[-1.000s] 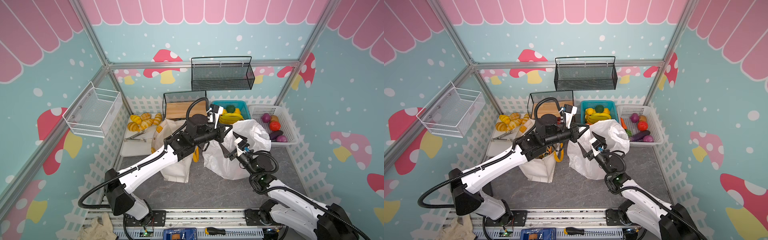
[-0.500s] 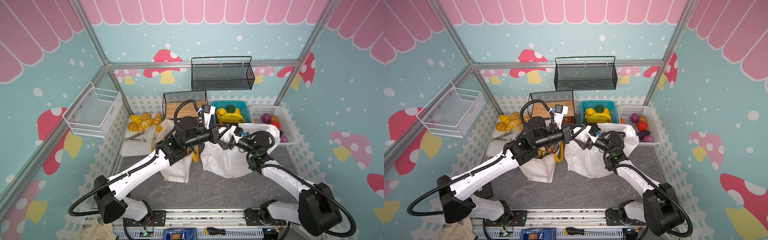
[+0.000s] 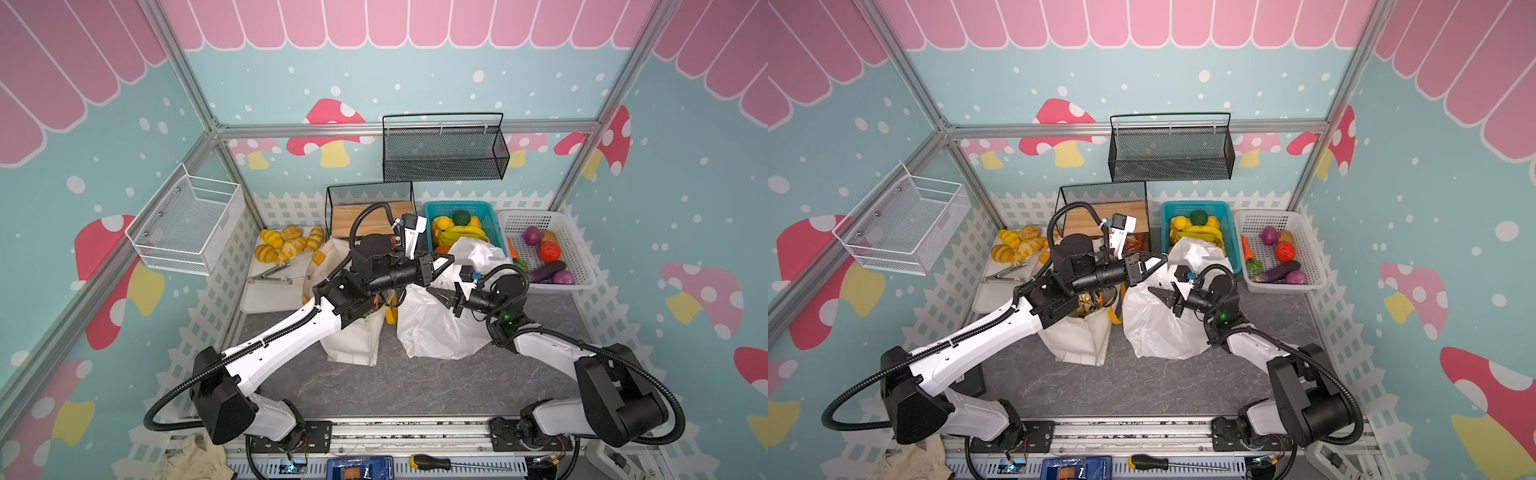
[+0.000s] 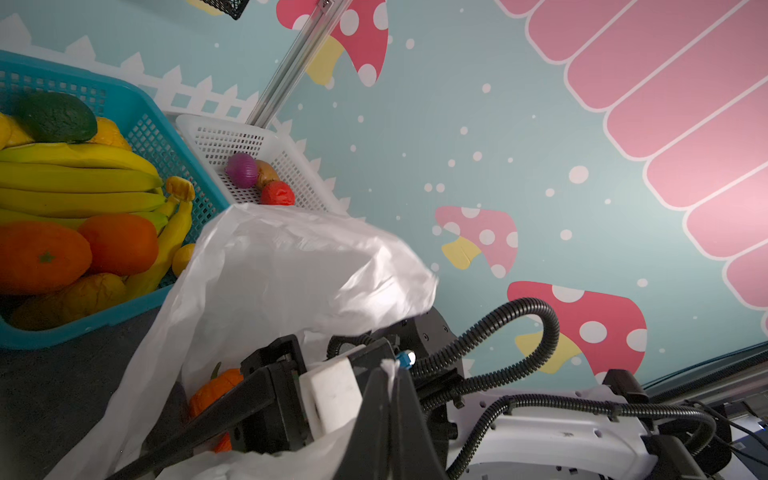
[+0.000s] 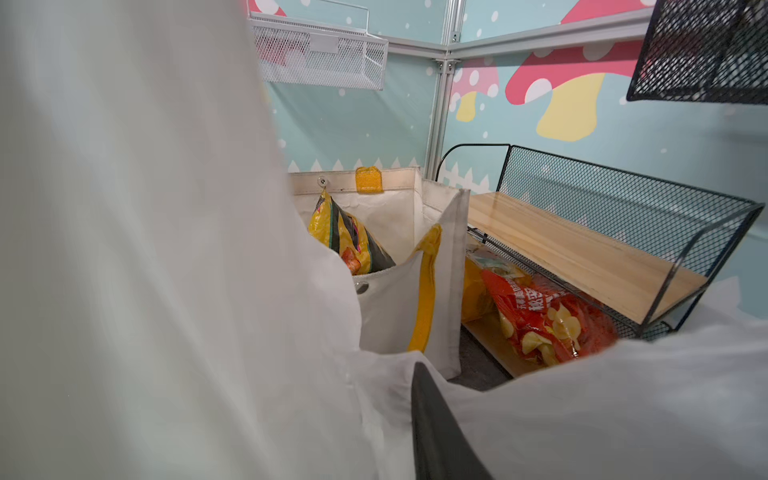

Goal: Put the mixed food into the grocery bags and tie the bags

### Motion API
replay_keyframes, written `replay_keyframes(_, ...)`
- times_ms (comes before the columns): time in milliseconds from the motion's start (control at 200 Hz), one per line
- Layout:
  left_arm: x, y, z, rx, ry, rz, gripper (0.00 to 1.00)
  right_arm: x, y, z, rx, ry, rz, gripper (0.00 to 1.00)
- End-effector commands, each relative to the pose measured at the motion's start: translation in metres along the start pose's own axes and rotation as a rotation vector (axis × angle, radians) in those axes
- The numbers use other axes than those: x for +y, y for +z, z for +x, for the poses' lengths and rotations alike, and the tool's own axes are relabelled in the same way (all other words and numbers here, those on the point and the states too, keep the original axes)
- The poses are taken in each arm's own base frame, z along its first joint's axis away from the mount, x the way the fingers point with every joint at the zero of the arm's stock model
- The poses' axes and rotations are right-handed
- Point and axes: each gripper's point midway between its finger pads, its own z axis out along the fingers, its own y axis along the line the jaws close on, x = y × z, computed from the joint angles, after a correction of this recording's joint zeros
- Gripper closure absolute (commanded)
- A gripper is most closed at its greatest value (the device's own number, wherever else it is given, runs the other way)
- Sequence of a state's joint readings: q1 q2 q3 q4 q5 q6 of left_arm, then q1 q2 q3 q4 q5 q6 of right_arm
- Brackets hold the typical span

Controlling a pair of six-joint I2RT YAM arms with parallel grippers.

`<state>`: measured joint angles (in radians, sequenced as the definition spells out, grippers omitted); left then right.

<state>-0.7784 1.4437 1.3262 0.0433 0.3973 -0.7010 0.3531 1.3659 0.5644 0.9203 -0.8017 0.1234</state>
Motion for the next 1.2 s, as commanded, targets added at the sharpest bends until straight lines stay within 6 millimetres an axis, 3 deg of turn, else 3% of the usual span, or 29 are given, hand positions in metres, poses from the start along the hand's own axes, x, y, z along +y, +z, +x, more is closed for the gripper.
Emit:
replay_keyframes(0, -0.013, -0.006, -0.024, -0.075, 0.029, 0.043, 1.0, -0.009, -0.011, -0.001, -0.007, 0.007, 0.106, 0.8)
replay_keyframes(95, -0.008, -0.002, -0.022, -0.07, 0.013, 0.032, 1.0, -0.013, -0.022, -0.003, -0.003, 0.009, 0.193, 0.77)
replay_keyframes(300, -0.004, 0.007, -0.02, -0.064, -0.017, 0.042, 1.0, 0.006, -0.025, -0.024, -0.047, -0.078, 0.283, 0.22)
replay_keyframes(380, -0.002, 0.007, -0.022, -0.076, -0.024, 0.035, 1.0, 0.001, -0.03, -0.037, -0.107, -0.067, 0.383, 0.13)
replay_keyframes(505, 0.0, 0.005, -0.023, -0.099, -0.058, 0.031, 1.0, -0.005, -0.033, -0.063, -0.203, -0.064, 0.509, 0.11)
replay_keyframes(685, 0.002, 0.004, -0.026, -0.131, -0.128, 0.026, 1.0, -0.003, -0.017, -0.086, -0.265, -0.047, 0.597, 0.11)
replay_keyframes(976, 0.006, -0.003, -0.032, -0.196, -0.197, 0.0, 1.0, -0.009, -0.004, -0.103, -0.355, 0.008, 0.785, 0.1)
replay_keyframes(1196, 0.007, -0.007, -0.031, -0.213, -0.219, -0.006, 1.0, -0.027, -0.013, -0.103, -0.453, 0.096, 0.951, 0.11)
